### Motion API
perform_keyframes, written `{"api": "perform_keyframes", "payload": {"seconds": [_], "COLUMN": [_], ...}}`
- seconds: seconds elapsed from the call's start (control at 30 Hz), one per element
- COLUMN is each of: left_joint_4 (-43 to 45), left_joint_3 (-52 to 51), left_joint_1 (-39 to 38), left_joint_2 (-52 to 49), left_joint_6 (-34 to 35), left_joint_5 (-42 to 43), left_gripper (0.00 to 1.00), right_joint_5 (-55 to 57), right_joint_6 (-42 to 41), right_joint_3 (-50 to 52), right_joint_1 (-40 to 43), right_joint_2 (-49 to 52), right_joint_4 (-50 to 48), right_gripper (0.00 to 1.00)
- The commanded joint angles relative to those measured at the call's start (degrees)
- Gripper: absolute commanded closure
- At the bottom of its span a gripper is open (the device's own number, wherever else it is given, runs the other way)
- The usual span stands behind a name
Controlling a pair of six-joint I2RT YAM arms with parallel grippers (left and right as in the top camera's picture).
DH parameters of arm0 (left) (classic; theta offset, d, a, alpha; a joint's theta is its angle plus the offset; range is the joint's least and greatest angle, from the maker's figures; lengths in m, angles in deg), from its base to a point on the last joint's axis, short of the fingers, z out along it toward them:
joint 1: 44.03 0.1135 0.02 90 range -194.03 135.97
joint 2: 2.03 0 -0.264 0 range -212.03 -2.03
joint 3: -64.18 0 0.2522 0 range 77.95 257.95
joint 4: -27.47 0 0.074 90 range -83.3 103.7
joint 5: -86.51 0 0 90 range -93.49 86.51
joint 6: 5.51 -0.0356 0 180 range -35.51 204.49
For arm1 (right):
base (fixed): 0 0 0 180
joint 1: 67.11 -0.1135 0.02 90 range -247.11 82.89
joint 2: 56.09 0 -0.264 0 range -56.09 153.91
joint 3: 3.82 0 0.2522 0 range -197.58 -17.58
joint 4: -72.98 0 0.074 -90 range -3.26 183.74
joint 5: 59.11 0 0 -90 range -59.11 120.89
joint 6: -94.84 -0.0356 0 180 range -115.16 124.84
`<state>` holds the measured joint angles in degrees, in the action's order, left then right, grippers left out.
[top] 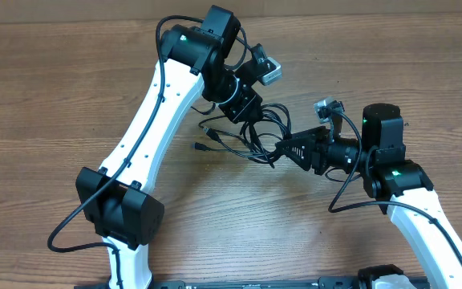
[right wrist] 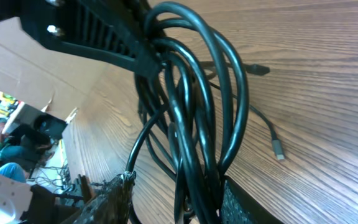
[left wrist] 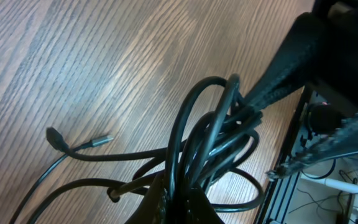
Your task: Untangle cables
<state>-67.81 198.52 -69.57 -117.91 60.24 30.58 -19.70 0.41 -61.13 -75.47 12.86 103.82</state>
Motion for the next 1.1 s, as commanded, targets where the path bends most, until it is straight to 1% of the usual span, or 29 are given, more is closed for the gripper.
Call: {"api": "perform_keyframes", "payload": {"seconds": [0.0, 0.1, 0.13, 0.17, 0.2, 0.33, 0.43, 0.5, 0.57, 0.63, 0.67, 0.73, 0.87, 1.07], "left_joint_4": [0.8, 1.0, 1.0, 1.0, 1.0, 1.2, 3.1, 3.9, 4.0, 4.0, 4.0, 4.0, 3.6, 1.9], "left_joint_3": [0.3, 0.3, 0.3, 0.3, 0.3, 0.3, 0.3, 0.3, 0.3, 0.3, 0.3, 0.3, 0.3, 0.3], "left_joint_1": [-0.8, -0.8, -0.8, -0.8, -0.8, -0.8, -0.7, -0.7, -0.6, -0.6, -0.6, -0.3, 1.5, 4.3], "left_joint_2": [-0.1, -0.1, -0.1, -0.1, -0.1, -0.1, -0.1, -0.1, -0.1, -0.1, -0.1, -0.1, -0.1, -0.1], "left_joint_6": [0.7, 0.7, 0.7, 0.7, 0.7, 1.2, 9.2, 14.4, 18.1, 20.5, 23.0, 26.2, 30.3, 31.4], "left_joint_5": [4.5, 4.5, 4.5, 4.5, 4.4, 3.5, -3.5, -8.9, -13.6, -16.4, -18.9, -21.3, -22.7, -22.7], "left_gripper": [0.96, 0.96, 0.96, 0.96, 0.96, 0.95, 0.96, 0.96, 0.96, 0.96, 0.96, 0.96, 0.96, 0.96], "right_joint_5": [1.7, 1.7, 1.7, 1.7, 1.7, 1.7, 0.9, -2.5, -7.4, -10.6, -11.5, -12.2, -12.5, -12.5], "right_joint_6": [1.9, 1.9, 1.9, 1.9, 1.9, 1.9, 1.9, 1.9, 1.9, 1.9, 1.3, 1.2, 1.2, 1.1], "right_joint_3": [-1.5, -1.5, -1.5, -1.5, -1.5, -1.5, -1.5, -1.5, -1.5, -1.5, -1.5, -1.5, -1.5, -1.5], "right_joint_1": [-0.4, -0.4, -0.4, -0.4, -0.4, -0.4, -0.4, -0.4, -0.4, -0.4, -0.3, -0.3, -0.2, -0.2], "right_joint_2": [-0.8, -0.8, -0.8, -0.8, -0.8, -0.8, -0.8, -0.8, -0.8, -0.8, -0.8, -0.8, -0.8, -0.8], "right_joint_4": [0.6, 0.6, 0.6, 0.6, 0.6, 0.6, 0.3, -1.4, -4.6, -7.1, -8.5, -8.9, -8.9, -10.0], "right_gripper": [0.56, 0.65, 0.70, 0.74, 0.82, 0.88, 0.92, 0.92, 0.92, 0.92, 0.93, 0.93, 0.93, 0.96]}}
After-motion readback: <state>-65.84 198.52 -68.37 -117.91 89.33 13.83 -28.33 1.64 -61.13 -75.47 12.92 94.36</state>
